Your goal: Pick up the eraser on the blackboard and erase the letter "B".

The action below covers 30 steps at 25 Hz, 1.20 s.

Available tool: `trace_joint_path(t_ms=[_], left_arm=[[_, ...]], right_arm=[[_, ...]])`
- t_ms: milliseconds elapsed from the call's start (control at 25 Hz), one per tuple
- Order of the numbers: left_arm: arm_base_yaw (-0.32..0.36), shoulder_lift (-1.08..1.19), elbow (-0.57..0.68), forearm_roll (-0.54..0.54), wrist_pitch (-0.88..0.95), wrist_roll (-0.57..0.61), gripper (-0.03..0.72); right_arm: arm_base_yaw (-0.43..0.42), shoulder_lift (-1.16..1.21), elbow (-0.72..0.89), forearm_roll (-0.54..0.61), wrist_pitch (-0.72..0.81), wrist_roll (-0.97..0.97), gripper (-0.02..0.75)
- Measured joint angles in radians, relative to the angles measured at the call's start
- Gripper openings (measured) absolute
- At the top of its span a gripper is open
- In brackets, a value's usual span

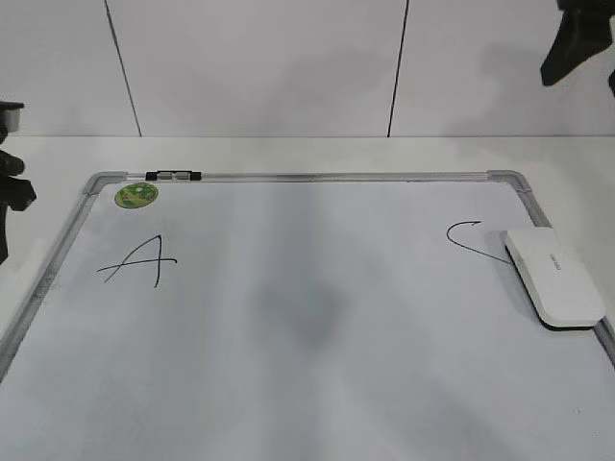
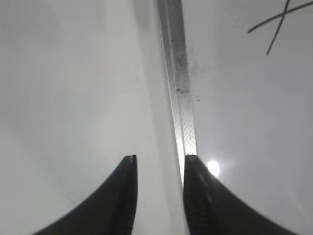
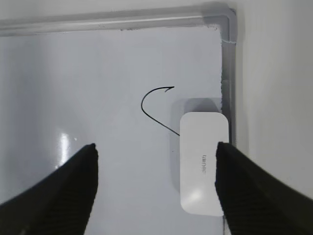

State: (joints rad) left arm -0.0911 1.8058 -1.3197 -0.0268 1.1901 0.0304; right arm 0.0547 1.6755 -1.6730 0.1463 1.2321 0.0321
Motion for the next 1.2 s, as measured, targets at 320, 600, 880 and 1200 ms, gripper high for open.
trace_joint_path(t_ms=[320, 600, 880, 1200], left_arm=[[0.0, -0.14, 0.0, -0.008, 0.024, 0.0, 0.246], [0.0, -0.338, 0.117, -0.053, 0.03, 0.0, 0.246], [0.0, -0.654, 0.272, -0.053, 0.037, 0.0, 0.245], [0.0, -0.998, 0.344, -0.07, 0.057, 0.0, 0.241]], right_arm=[[0.0, -0.275, 0.191, 0.087, 0.009, 0.012, 0.573], [0.0, -0.572, 0.482, 0.041, 0.018, -0.01, 0.573], [0.0, -0.886, 0.694, -0.039, 0.023, -0.013, 0.572], [0.0, -1.228, 0.814, -0.057, 0.032, -0.013, 0.572]])
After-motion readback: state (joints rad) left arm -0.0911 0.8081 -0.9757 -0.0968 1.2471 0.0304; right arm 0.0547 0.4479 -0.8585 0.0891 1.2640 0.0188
